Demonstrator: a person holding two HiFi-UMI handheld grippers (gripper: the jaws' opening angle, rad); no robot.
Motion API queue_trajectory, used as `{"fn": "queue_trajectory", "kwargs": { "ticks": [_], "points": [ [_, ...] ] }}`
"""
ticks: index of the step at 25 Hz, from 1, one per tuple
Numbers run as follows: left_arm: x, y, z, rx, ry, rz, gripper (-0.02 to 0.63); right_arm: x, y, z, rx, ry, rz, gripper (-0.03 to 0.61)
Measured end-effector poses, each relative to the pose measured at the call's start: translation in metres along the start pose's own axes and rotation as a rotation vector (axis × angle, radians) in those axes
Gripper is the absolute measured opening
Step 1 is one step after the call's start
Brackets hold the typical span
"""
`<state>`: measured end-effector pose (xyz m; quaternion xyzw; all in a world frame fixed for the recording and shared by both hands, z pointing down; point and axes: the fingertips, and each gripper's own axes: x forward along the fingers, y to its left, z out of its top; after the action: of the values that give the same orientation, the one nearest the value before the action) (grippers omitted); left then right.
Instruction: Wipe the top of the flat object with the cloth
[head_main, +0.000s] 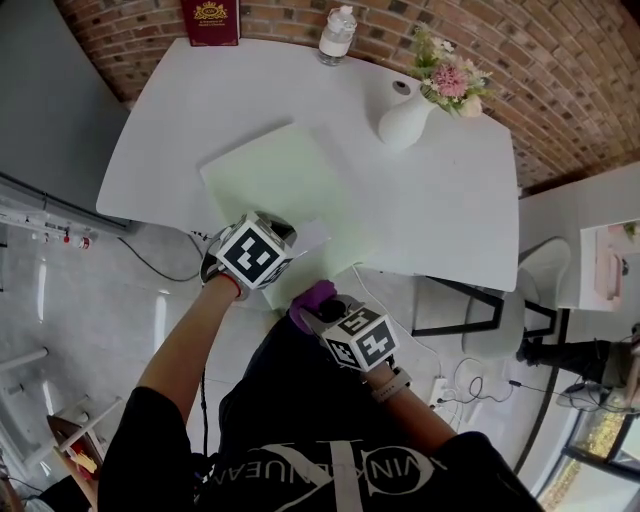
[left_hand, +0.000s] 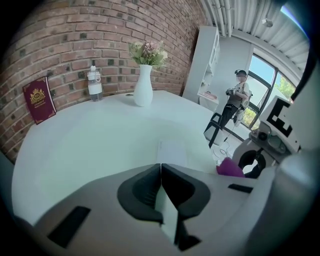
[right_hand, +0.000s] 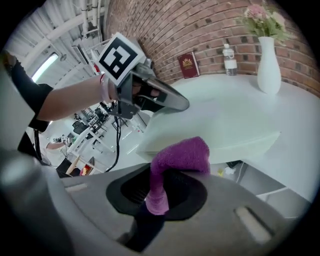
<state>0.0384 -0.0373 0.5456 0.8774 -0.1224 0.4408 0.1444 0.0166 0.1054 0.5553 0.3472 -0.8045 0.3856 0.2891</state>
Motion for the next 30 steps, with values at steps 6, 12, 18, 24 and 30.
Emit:
{"fn": "queue_trajectory", "kwargs": {
  "ticks": [6,12,18,24,30],
  "points": [
    [-0.001,0.002,0.002,-0.021,-0.016,0.012,0.014,0.016,0.032,0.001,-0.032,0.031,0.095,0.06],
    [-0.001,0.004,0.002,-0.021,-0.025,0.018,0.014,0.023,0.066,0.006,-0.054,0.035,0.259,0.06],
    [-0.001,0.002,-0.003,-0.084,-0.015,-0.051,0.014,-0.017,0.081,0.037,-0.023,-0.09,0.505,0.06],
    [-0.025,0.023,0.015,-0.151,-0.191,-0.012,0.014,-0.084,-0.014,0.092,-0.046,-0.253,0.29,0.06],
    [-0.036,0.069,0.03,-0.117,-0.221,0.218,0.014,-0.115,-0.138,0.176,-0.165,-0.397,-0.187,0.06]
  ]
}}
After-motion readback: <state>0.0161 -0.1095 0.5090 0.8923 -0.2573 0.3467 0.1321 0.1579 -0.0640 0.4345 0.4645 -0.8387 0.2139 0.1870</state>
